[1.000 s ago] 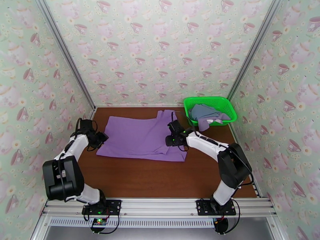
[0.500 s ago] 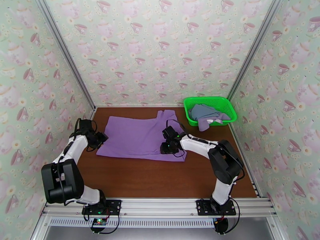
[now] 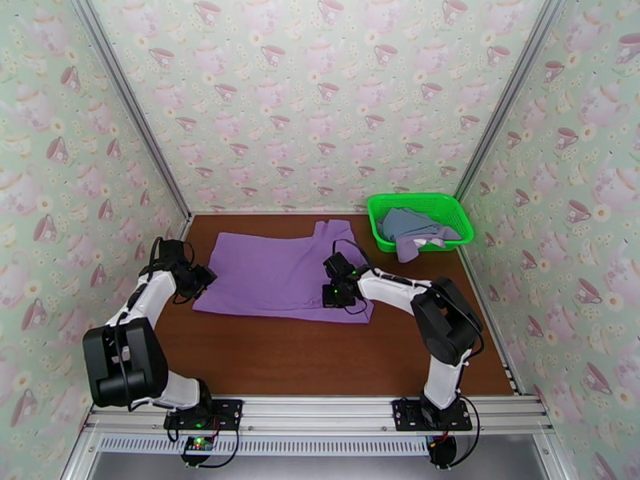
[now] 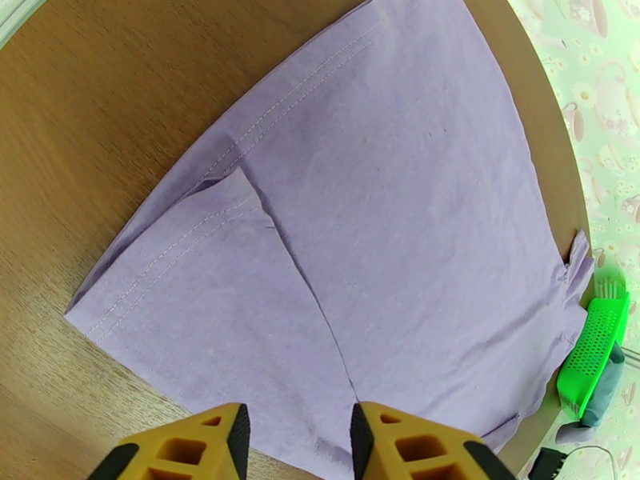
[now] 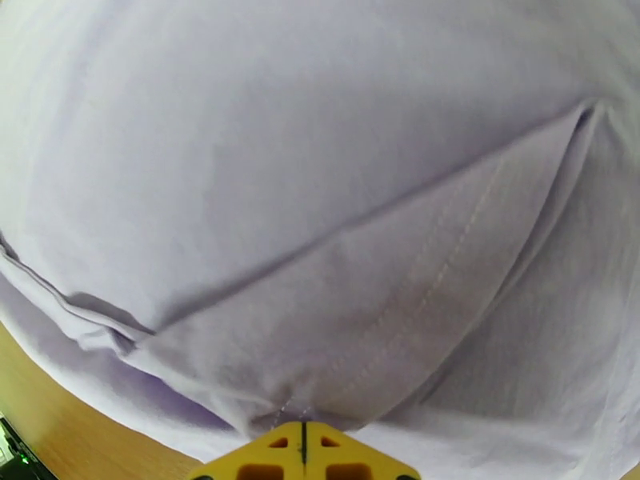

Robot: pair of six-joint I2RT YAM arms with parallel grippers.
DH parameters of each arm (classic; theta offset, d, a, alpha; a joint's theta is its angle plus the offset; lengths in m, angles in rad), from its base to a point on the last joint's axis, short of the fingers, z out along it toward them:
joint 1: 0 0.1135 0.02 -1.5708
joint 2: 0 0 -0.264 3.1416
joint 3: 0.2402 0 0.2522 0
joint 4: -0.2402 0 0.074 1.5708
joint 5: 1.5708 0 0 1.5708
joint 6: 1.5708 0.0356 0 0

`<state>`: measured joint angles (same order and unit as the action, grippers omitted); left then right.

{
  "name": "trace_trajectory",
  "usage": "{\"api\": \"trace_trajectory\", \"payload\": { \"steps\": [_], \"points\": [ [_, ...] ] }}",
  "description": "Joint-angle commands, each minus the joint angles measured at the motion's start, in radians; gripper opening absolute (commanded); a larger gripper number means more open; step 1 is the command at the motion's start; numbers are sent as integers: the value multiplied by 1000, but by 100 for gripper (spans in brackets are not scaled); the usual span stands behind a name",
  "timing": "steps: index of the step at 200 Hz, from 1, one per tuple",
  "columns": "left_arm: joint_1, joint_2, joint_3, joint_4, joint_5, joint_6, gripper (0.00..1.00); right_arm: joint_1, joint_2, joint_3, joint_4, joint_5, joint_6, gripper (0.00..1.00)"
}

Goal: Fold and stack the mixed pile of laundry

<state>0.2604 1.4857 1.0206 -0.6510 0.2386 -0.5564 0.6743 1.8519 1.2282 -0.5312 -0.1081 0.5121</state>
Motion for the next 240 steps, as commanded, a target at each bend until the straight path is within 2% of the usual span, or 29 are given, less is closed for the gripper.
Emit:
{"api": "trace_trajectory", "payload": {
  "steps": [1,57,69,83,104,135,173,200,240],
  "points": [
    [-1,-21,-11,-5,-17,15,41,4,14,77,-12,41,-14,0],
    [0,-10,-15,6,-9,20,41,-19,138,317,-95,112,-69,0],
    [0,-9,-16,12,-6,20,41,-28,178,373,-113,132,-85,7],
    [0,-8,-16,15,-3,20,41,-38,209,421,-121,159,-96,21],
    [1,-7,-45,17,2,20,41,-45,210,448,-130,165,-109,26],
    [0,-15,-47,8,-11,25,41,-44,91,305,-109,164,-96,27],
    [-1,49,-50,33,-7,29,40,-45,-90,-31,-83,216,-21,24],
    [-4,135,-54,79,4,14,38,-54,-93,-147,-52,202,18,20],
    [-19,175,-166,182,11,-63,38,-103,-57,-198,-82,200,74,17]
  ]
}}
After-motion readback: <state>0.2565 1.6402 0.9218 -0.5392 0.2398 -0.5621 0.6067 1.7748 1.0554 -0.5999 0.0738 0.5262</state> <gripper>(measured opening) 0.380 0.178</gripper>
